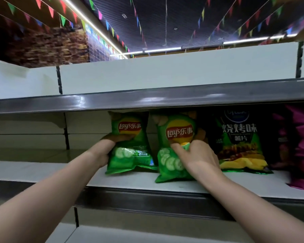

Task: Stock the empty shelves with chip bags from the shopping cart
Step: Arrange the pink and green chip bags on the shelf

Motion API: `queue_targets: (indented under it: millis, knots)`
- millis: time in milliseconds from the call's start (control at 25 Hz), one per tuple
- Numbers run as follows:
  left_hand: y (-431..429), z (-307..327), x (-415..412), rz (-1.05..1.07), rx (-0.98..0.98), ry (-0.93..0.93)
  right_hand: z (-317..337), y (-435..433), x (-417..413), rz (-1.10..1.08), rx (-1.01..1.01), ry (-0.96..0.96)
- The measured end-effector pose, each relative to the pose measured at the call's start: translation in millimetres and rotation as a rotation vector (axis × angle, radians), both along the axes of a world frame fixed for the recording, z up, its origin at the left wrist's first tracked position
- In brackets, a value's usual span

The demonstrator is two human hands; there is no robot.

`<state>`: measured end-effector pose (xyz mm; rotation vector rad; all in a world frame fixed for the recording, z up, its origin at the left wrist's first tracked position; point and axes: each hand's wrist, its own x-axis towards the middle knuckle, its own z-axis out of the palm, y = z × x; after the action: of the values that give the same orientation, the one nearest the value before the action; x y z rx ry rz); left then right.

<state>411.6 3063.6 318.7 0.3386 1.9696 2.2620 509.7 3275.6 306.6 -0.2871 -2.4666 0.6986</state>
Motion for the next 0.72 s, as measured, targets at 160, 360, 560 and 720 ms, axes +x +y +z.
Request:
queue_targets:
  millis: [160, 360, 560, 720]
  knots:
    - [5, -1, -41, -0.063, -0.057, 0.063, 1, -1, -6, 0.018, 0.067, -0.005]
    - [11, -7, -94, -0.181, -0.152, 0.067, -3, 8, -19, -0.024, 0.109, 0.052]
    - [29, 6, -122, -0.225, -0.175, 0.120, 0, 5, -15, -0.005, 0.121, -0.002]
    - [37, 0, -138, -0.254, -0.152, 0.158, 2, 6, -14, 0.017, 0.124, -0.013]
